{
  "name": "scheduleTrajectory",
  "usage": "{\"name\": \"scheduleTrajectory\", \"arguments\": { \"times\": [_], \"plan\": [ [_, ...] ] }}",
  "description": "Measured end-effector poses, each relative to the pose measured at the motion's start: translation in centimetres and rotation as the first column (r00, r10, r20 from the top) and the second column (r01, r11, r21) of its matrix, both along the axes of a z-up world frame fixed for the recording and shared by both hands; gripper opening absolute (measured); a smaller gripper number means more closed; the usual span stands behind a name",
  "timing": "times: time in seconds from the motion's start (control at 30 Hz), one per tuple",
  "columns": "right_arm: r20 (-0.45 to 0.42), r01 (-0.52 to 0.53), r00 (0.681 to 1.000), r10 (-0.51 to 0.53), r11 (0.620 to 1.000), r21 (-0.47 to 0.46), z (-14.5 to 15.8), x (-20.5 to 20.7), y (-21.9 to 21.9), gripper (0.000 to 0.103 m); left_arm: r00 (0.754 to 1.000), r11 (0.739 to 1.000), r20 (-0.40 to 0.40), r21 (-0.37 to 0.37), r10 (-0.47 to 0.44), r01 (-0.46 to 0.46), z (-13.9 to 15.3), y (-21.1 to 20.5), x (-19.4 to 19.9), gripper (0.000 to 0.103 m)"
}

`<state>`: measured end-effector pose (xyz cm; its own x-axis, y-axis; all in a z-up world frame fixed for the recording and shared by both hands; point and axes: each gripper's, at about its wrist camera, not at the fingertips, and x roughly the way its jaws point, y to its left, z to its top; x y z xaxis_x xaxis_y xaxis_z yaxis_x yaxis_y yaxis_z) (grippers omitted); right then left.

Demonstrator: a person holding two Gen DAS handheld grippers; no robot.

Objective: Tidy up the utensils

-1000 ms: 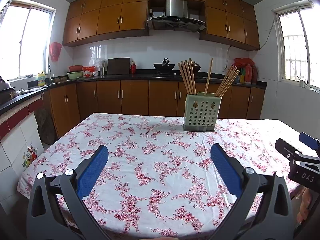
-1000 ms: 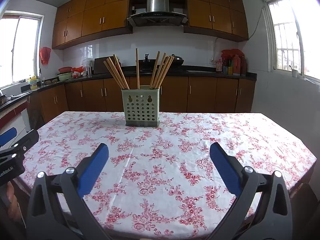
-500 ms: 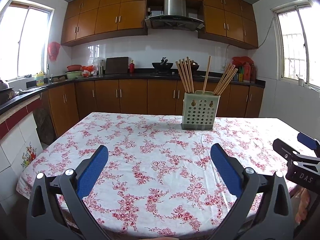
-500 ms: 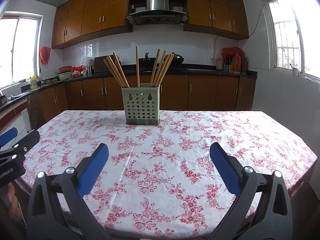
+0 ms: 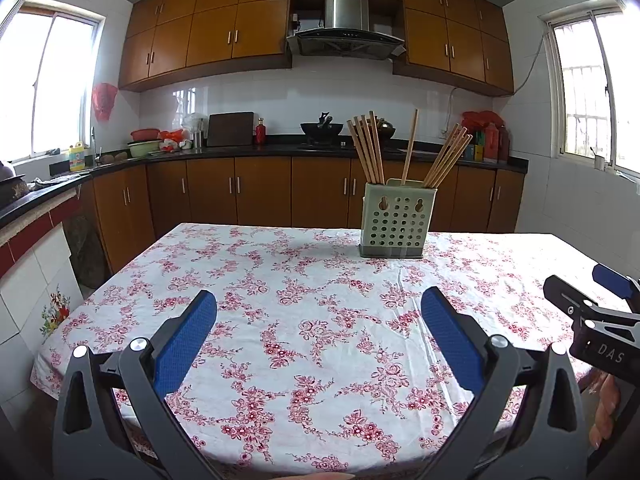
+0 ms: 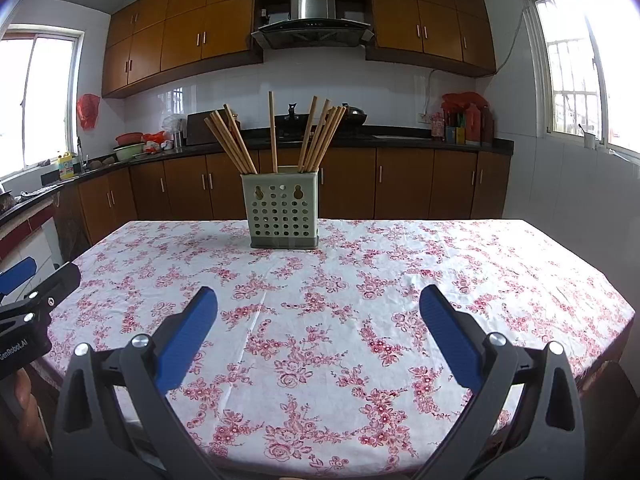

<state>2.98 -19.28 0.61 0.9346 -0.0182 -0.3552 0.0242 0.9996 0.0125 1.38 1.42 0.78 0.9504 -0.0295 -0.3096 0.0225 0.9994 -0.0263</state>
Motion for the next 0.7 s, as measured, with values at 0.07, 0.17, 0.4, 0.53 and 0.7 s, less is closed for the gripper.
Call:
{"name": "scheduleTrajectory", "arguments": {
  "times": [0.07,0.17,0.4,0.53,0.7],
  "plan": [
    [-0.001,0.001,1.000,-0.001,1.000,0.002,-0.07,-0.03,0.04,0.099,1.000,1.000,0.000,0.002,-0.002,0.002,0.02,-0.05,-0.01,0.101],
    [-0.002,0.001,1.000,-0.001,1.000,0.003,-0.07,0.05,0.09,0.099,1.000,1.000,-0.001,0.002,-0.002,0.002,-0.01,-0.04,0.03,0.101],
    [-0.002,0.001,1.000,-0.001,1.000,0.003,-0.04,0.07,0.08,0.099,1.000,1.000,-0.001,0.003,-0.002,0.002,-0.01,-0.07,0.01,0.101],
    [-0.002,0.002,1.000,-0.002,1.000,0.003,-0.02,0.07,0.09,0.099,1.000,1.000,-0.001,0.003,-0.001,0.001,0.01,-0.06,0.03,0.101],
    [-0.002,0.002,1.000,-0.002,1.000,0.004,-0.01,0.08,0.10,0.099,1.000,1.000,-0.003,0.003,-0.002,0.002,-0.01,-0.11,0.04,0.101]
  ]
}}
